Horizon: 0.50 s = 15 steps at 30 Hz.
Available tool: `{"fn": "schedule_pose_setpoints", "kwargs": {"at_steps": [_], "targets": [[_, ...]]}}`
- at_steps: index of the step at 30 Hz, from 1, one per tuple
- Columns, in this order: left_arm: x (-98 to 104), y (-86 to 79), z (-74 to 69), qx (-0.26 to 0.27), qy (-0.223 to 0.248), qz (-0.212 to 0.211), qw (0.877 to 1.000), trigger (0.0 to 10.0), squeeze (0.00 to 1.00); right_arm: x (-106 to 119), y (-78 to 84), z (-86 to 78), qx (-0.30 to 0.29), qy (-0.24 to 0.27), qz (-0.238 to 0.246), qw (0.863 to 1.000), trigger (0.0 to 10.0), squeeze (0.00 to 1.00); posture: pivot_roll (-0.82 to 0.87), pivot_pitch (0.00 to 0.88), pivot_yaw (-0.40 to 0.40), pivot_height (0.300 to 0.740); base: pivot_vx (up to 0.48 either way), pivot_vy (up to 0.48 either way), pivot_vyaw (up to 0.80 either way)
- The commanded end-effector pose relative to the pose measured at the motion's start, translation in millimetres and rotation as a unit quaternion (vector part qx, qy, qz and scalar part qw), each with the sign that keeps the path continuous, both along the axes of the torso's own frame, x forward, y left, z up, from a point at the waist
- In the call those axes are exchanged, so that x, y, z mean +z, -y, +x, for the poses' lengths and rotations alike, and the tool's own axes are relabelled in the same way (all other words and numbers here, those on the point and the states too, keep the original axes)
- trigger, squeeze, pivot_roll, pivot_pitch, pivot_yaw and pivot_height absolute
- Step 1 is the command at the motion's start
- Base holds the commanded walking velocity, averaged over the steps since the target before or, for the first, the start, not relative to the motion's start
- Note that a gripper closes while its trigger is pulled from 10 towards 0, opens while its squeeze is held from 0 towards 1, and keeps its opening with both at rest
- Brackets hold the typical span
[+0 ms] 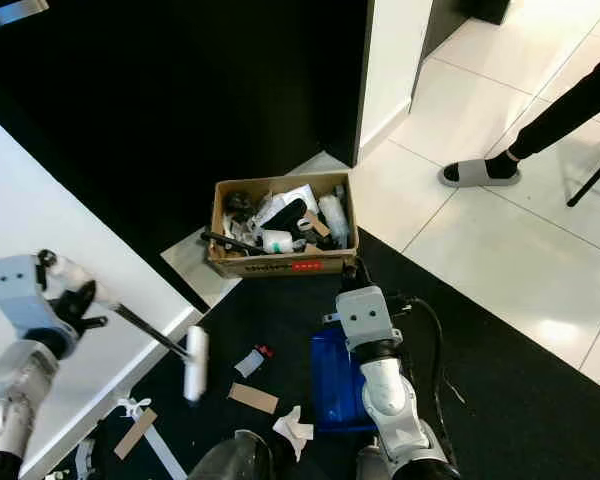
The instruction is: Sweep floor
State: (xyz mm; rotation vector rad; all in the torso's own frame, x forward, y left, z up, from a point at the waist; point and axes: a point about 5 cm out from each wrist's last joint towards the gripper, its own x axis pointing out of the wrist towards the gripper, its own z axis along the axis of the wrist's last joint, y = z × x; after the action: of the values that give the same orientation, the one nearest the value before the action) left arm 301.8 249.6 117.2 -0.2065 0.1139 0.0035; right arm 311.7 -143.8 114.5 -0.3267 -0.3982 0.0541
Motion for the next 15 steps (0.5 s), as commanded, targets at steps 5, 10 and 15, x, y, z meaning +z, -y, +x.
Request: {"fn": "schedule_pose_setpoints", "kwargs": {"at_steps": [5, 10, 15], "targets": [[-22.8, 6.8, -12.4, -0.006, -0.042, -0.011, 0.999, 10.0, 0.06, -25.7, 1.4, -7.1, -0.006, -0.053, -0.003, 0.999, 10.0, 0.0, 0.1, 0.37, 0.181, 0.74, 0.0, 0.0, 0.0], [-34.2, 30.5, -15.7, -0.029, -0.056, -0.028, 0.998, 10.0, 0.06, -25.9, -3.2, -6.4, 0.007, -0.048, -0.008, 0.999, 10.0, 0.0, 0.09, 0.37, 0.178, 0.74, 0.0, 0.0, 0.0], [-38.7, 63.4, -17.7, -0.063, -0.067, -0.082, 0.992, 10.0, 0.07, -24.9, -11.0, -5.9, 0.018, -0.043, -0.003, 0.999, 10.0, 0.0, 0.09, 0.371, 0.177, 0.74, 0.0, 0.0, 0.0]]}}
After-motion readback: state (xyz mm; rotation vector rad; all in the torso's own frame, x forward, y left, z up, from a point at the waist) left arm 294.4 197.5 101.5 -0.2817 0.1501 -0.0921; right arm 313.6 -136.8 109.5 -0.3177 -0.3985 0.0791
